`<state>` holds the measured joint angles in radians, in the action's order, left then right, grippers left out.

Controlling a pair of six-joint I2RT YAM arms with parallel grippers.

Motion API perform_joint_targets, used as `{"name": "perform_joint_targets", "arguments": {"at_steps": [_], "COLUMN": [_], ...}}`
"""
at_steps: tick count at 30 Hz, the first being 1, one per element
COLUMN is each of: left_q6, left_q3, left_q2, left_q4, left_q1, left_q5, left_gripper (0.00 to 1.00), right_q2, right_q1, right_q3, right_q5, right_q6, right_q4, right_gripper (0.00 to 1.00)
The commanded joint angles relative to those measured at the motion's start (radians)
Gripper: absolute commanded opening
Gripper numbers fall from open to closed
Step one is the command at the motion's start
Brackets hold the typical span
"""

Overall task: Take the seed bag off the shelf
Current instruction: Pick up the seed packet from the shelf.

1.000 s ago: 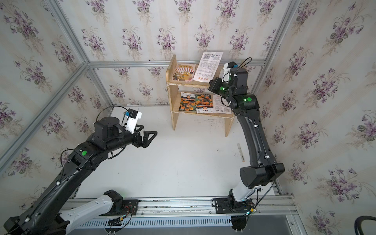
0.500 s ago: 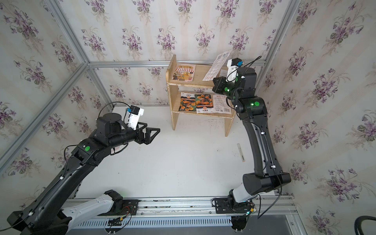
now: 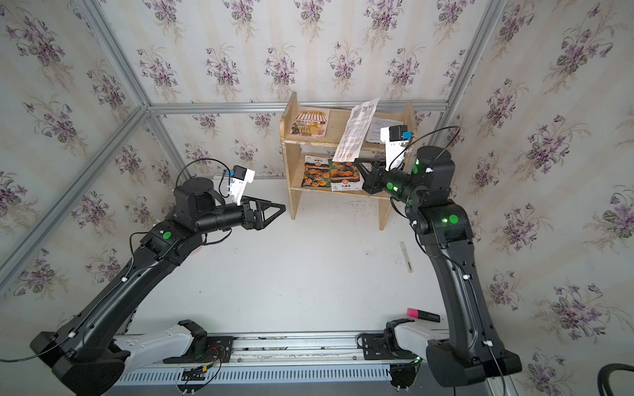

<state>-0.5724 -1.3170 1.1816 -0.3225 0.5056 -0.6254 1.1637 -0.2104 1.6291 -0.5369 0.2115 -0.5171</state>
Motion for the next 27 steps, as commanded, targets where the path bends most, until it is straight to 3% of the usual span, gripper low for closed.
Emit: {"name": "perform_joint_targets", "arguments": {"at_steps": [1, 10, 21, 24, 27], "left_q6": [-0.097, -0.197, -0.31, -0.318, -0.311], "left_q3": [0.018, 0.016, -0.012, -0.026, -0.042], "left_q2": [0.022, 0.095, 0.205, 0.225, 0.225], "left_q4": [0.149, 0.357, 0.583, 0.597, 0.575], "left_q1": [0.002, 0.029, 0.085, 0.104, 0.118], "left_q5": [-0.093, -0.156, -0.21, -0.214, -0.214], "left_gripper": [1.0, 1.0, 0.99, 0.93, 0.79], "right_q2": [-0.05, -0.198, -0.296, -0.307, -0.315], "right_q1": [-0.009, -0.029, -0.053, -0.053, -0.055], "right_q3": [-0.047, -0.218, -0.376, -0.398, -0.411], "right_q5": [-0.119, -0.314, -0.437, -0.436, -0.413], "right_q6": [-0.003, 0.049, 0.098, 0.088, 0.074], "right_q4": [0.038, 0.088, 0.154, 0.139, 0.123], "right_gripper": [0.0, 0.0, 0.0, 0.0, 0.0]}}
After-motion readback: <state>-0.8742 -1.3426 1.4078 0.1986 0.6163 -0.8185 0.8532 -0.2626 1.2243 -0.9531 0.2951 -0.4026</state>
